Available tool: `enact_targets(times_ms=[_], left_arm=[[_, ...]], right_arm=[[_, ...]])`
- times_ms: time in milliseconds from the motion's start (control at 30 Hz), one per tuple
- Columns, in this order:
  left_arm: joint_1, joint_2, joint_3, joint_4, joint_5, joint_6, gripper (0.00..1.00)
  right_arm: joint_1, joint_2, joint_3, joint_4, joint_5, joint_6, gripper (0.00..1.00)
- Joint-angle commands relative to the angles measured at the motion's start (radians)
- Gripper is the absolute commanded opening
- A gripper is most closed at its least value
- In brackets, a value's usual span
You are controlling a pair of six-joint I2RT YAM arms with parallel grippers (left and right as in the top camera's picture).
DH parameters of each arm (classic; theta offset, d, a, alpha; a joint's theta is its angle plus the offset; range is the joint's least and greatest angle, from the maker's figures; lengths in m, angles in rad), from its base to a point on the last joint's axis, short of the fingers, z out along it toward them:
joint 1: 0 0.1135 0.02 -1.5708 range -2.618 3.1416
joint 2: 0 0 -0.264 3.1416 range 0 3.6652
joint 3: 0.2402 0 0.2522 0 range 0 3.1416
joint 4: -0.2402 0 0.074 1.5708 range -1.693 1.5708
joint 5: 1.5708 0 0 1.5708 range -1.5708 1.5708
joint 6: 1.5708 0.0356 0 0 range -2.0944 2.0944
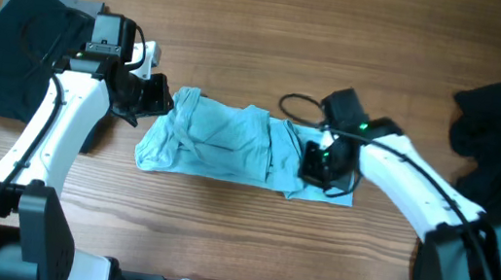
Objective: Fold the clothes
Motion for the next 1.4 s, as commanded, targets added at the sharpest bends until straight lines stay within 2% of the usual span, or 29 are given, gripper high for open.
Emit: enact_targets(times_ms=[0,33,100,167,233,300,367,533,633,800,867,933,1000,1067,1133,1167,1233,1300,1367], left_arm=[[0.005,-0.018,0.016,0.003,0.015,0.001,0.35],[0.005,-0.018,0.016,0.003,0.015,0.001,0.35],[0.005,-0.018,0.016,0.003,0.015,0.001,0.35],[0.005,-0.018,0.016,-0.004,0.015,0.001,0.35],[0.005,-0.018,0.016,-0.01,0.014,0.002,0.36],[0.005,-0.018,0.016,-0.009,0.014,0.002,0.37],[0.005,-0.018,0.016,0.0,0.014,0.002,0.38],[0.005,-0.018,0.016,0.007,0.015,0.001,0.38],[0.005,-0.018,0.016,0.006,0.015,0.001,0.38],[0.005,-0.018,0.016,-0.005,0.015,0.001,0.38],[0.005,-0.018,0.016,-0.008,0.015,0.001,0.38],[0.005,-0.018,0.016,-0.008,0.015,0.001,0.38],[0.005,-0.018,0.016,-0.008,0.015,0.001,0.39],[0.005,-0.018,0.016,-0.008,0.015,0.001,0.41],[0.005,-0.018,0.016,-0.008,0.015,0.001,0.44],[0.005,-0.018,0.016,-0.01,0.015,0.001,0.47],[0.005,-0.018,0.016,-0.018,0.015,0.002,0.51],[0.005,-0.018,0.016,-0.027,0.015,0.002,0.54],[0.005,-0.018,0.016,-0.027,0.015,0.002,0.55]], right_arm=[[0.062,0.014,-0.013,0.317,-0.472,-0.127,0.05],[0.068,0.014,-0.012,0.453,-0.525,-0.114,0.08],[0.068,0.013,-0.012,0.595,-0.512,-0.039,0.09],[0.05,0.006,-0.006,0.641,-0.455,0.037,0.09],[0.026,-0.004,-0.003,0.626,-0.455,0.037,0.09],[-0.014,-0.032,-0.002,0.529,-0.439,0.036,0.09],[-0.061,-0.065,-0.002,0.356,-0.357,0.029,0.09],[-0.11,-0.087,-0.002,-0.018,-0.004,-0.016,0.09],[-0.103,-0.076,-0.008,-0.097,0.08,-0.015,0.1],[-0.083,0.003,-0.016,-0.084,0.08,-0.009,0.13],[-0.068,0.044,-0.016,-0.019,-0.023,-0.016,0.12],[-0.05,0.054,-0.016,0.11,-0.22,-0.071,0.09],[-0.034,0.053,-0.016,0.297,-0.483,-0.131,0.1],[-0.019,0.041,-0.015,0.575,-0.747,-0.113,0.11],[-0.016,0.021,-0.014,0.704,-0.767,-0.044,0.1],[-0.016,0.0,-0.013,0.735,-0.731,-0.038,0.09],[-0.025,-0.041,-0.012,0.679,-0.606,-0.037,0.09],[-0.052,-0.079,-0.012,0.53,-0.448,-0.024,0.09],[-0.085,-0.104,-0.012,0.312,-0.211,0.042,0.09]])
